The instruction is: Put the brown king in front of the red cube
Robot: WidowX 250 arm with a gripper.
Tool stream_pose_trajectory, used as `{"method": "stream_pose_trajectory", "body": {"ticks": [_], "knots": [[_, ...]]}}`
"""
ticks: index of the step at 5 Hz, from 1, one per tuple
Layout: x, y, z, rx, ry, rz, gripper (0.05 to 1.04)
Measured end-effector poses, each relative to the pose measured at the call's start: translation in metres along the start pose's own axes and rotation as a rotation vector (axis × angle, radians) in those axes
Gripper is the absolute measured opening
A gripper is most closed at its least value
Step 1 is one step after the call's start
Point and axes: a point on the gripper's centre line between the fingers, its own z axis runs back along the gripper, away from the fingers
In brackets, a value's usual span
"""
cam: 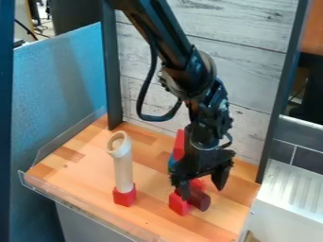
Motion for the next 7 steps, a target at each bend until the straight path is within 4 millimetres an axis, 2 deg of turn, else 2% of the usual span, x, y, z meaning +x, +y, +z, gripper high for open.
{"method": "stream_pose_trajectory", "body": {"ticks": [2,4,5,6,7], "knots": [[0.003,0.000,-0.005,-0.063,-0.024,0.065,1.001],[-0.002,0.009,-0.024,0.054,0.083,0.175,1.001],[-0.002,0.007,-0.023,0.068,0.109,0.209,1.001],[-0.004,0.010,-0.034,0.082,0.107,0.205,0.964],[0.000,0.011,-0.039,0.064,0.081,0.189,0.725]]}}
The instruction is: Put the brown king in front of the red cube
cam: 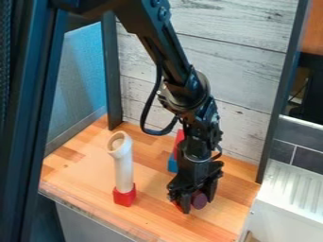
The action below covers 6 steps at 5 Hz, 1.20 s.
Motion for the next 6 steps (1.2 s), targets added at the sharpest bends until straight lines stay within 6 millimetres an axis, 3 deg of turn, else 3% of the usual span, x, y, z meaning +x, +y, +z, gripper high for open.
{"method": "stream_pose_trajectory", "body": {"ticks": [3,5,6], "knots": [[0.002,0.003,0.004,-0.008,-0.027,-0.047,0.709],[0.008,-0.011,0.039,-0.040,-0.188,-0.151,0.708],[0.012,-0.011,0.043,-0.034,-0.225,-0.172,0.709]]}}
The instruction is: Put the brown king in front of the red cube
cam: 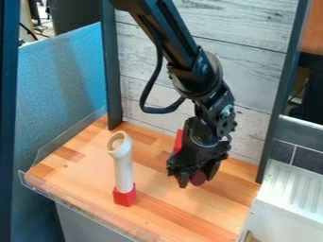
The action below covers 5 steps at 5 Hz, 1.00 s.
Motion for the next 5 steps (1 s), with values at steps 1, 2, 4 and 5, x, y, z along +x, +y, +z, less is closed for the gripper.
{"method": "stream_pose_trajectory", "body": {"ticks": [1,2,4,5], "knots": [[-0.002,0.004,-0.001,-0.012,0.075,0.039,0.708],[-0.003,0.020,-0.021,0.023,0.196,0.107,0.708],[-0.008,0.023,-0.043,-0.020,0.184,-0.065,0.708],[-0.011,0.024,-0.043,-0.078,0.168,-0.219,0.754]]}}
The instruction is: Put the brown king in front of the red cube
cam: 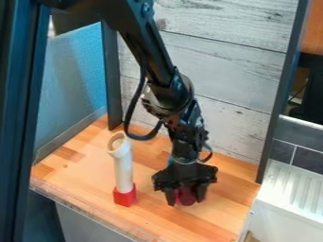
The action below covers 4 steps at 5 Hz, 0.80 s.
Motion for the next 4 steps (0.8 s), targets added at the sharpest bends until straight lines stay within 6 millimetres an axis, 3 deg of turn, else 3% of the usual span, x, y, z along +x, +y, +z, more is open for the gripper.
{"method": "stream_pose_trajectory", "body": {"ticks": [2,4], "knots": [[-0.007,0.003,0.005,-0.115,-0.048,-0.429,1.005],[-0.003,-0.008,0.066,-0.166,-0.133,-0.610,0.999]]}}
